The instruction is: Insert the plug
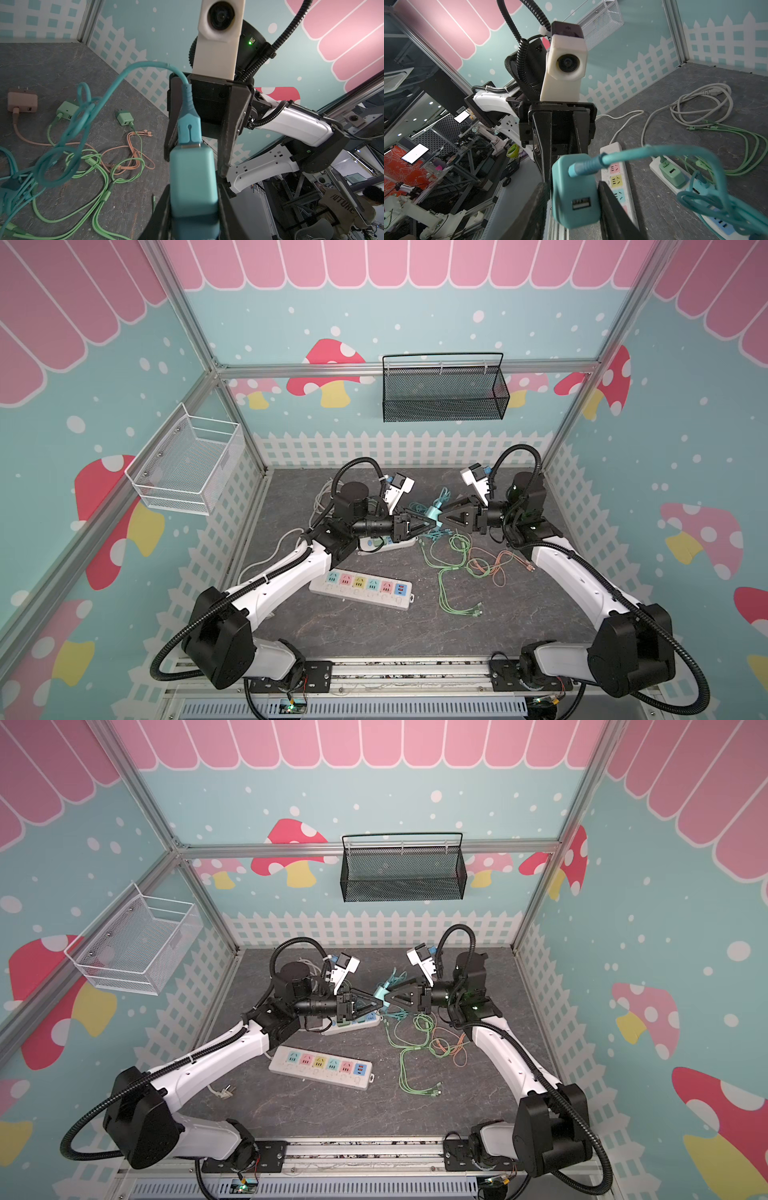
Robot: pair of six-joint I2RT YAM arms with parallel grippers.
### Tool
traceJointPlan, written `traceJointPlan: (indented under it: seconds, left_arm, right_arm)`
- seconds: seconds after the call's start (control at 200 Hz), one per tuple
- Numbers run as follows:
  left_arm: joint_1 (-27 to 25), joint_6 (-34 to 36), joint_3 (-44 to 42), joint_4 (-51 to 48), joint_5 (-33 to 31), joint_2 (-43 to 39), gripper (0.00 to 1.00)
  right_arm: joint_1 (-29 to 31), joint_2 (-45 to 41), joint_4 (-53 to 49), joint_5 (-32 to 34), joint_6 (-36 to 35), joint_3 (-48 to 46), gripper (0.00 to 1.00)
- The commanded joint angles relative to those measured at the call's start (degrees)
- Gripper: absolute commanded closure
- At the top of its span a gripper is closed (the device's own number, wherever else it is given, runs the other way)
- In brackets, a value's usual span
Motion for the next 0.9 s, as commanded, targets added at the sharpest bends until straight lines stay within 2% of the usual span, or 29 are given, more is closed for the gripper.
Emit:
traceJointPlan:
  seconds: [0.0, 0.36, 0.69, 0.775, 0.896]
  left_arm:
    - [0.3, -0.2, -0.4, 3.1, 2.0, 0.3, 1.00]
    - [0.0, 1.6, -0.3, 1.1, 1.0, 0.3, 1.00]
    - [-0.2, 4.3, 1.1, -3.6, -0.4, -0.1, 1.00]
    - [-0.2, 4.8, 1.2, -4.5, -1.1, -0.4, 1.00]
    - [-0.1, 5.9, 1.0, -6.8, -3.4, -1.8, 0.82]
  right_arm:
    - [0.2, -0.3, 1.4, -1.6, 0.4, -0.3, 0.59]
    - [1.5, 0.1, 1.2, -1.1, 1.4, 1.1, 0.69]
    - [2.9, 0.5, 0.2, -1.3, 0.9, 1.7, 0.70]
    - [3.0, 0.5, -0.2, -0.3, 0.4, 1.7, 0.78]
    - [2.9, 0.6, -5.1, 2.6, -4.1, 2.9, 0.86]
